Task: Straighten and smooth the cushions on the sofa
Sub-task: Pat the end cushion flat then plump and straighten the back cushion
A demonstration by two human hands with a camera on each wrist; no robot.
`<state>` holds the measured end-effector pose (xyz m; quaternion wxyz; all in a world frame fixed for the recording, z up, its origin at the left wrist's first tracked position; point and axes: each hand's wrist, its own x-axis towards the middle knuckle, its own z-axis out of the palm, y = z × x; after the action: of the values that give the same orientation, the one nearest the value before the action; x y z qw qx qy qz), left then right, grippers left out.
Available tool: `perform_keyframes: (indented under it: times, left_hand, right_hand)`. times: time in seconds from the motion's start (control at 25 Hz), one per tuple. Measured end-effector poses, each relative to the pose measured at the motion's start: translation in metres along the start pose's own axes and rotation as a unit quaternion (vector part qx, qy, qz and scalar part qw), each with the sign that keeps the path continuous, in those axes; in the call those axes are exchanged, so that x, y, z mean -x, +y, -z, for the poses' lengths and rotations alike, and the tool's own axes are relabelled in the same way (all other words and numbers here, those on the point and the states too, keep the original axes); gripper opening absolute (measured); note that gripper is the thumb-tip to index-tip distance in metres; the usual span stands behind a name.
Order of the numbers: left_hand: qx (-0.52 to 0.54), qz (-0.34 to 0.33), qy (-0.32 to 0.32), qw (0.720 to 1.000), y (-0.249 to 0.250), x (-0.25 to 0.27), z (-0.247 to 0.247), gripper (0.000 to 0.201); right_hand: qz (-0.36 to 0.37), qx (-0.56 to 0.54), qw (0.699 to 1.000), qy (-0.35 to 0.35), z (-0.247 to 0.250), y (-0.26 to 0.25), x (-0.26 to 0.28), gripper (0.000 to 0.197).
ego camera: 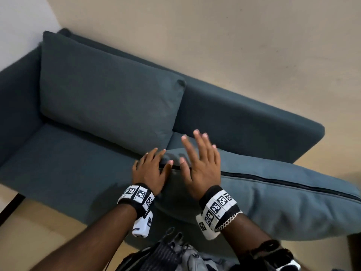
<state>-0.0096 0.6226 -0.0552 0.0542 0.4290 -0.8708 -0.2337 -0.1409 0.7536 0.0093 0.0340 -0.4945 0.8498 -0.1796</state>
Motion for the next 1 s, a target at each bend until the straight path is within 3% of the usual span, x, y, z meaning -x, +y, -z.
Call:
perform_keyframes:
  times: [0.08, 0.16, 0.24, 0.32, 0.36, 0.4, 0.44, 0.52, 0.56, 0.64, 0.72, 0.76, 0.8, 0.84, 0.92, 1.0]
  left_hand:
    - [0.165, 0.027, 0.002, 0.986, -0.007, 0.007, -0.012, 0.065]
    - [0.285, 0.073, 0.01, 0.956, -0.012, 0.012, -0.021, 0.066]
    - [0.332, 0.104, 0.012, 0.937, -0.022, 0.009, -0.017, 0.064]
    - [0.371, 0.111, 0.0, 0.922, -0.029, 0.002, -0.015, 0.069]
    - [0.391, 0.122, -0.018, 0.912, -0.028, 0.0, -0.014, 0.073]
    - [0.412, 0.137, -0.032, 0.9, -0.026, -0.001, -0.013, 0.072]
    - [0.432, 0.153, -0.04, 0.888, -0.024, -0.002, -0.014, 0.065]
    - [0.441, 0.173, -0.046, 0.88, -0.015, 0.003, -0.015, 0.049]
    - [0.437, 0.177, -0.047, 0.88, -0.013, 0.004, -0.015, 0.046]
    - [0.435, 0.179, -0.053, 0.881, -0.015, 0.006, -0.014, 0.045]
    - [0.441, 0.152, -0.034, 0.884, -0.02, 0.004, -0.017, 0.06]
    - [0.436, 0.148, -0.023, 0.888, -0.021, 0.003, -0.021, 0.07]
    - [0.424, 0.145, -0.02, 0.894, -0.019, 0.004, -0.022, 0.074]
    - [0.406, 0.14, -0.015, 0.903, -0.014, 0.004, -0.022, 0.072]
    - [0.338, 0.111, 0.0, 0.935, 0.001, 0.011, -0.02, 0.062]
    - [0.258, 0.066, 0.025, 0.964, 0.011, 0.016, -0.017, 0.066]
  right_hand:
    - [0.005, 0.073, 0.981, -0.182, -0.033, 0.018, 0.013, 0.065]
    - [-0.023, 0.083, 0.968, -0.237, -0.039, 0.022, 0.004, 0.064]
    - [-0.039, 0.013, 0.985, -0.169, -0.023, -0.002, -0.013, 0.059]
    - [-0.017, -0.099, 0.995, -0.004, -0.003, -0.03, -0.017, 0.059]
    - [-0.001, -0.122, 0.992, 0.04, -0.002, -0.037, -0.013, 0.059]
    - [0.031, -0.089, 0.995, 0.033, -0.009, -0.04, -0.009, 0.06]
    - [0.061, -0.026, 0.997, -0.033, -0.02, -0.04, -0.003, 0.061]
    - [0.066, 0.076, 0.973, -0.207, -0.046, -0.031, 0.004, 0.061]
    - [0.053, 0.081, 0.966, -0.239, -0.048, -0.03, -0.002, 0.059]
    - [0.033, -0.02, 0.98, -0.196, -0.029, -0.044, -0.019, 0.057]
    - [0.024, -0.141, 0.989, -0.022, -0.003, -0.06, -0.018, 0.061]
    - [0.015, -0.151, 0.987, 0.048, 0.003, -0.059, -0.01, 0.064]
    - [0.018, -0.104, 0.992, 0.065, 0.001, -0.052, -0.003, 0.066]
    - [0.026, -0.031, 0.999, 0.008, -0.008, -0.044, 0.005, 0.066]
    - [0.025, 0.069, 0.977, -0.198, -0.031, -0.024, 0.014, 0.064]
    - [0.013, 0.032, 0.968, -0.25, -0.024, -0.021, 0.005, 0.063]
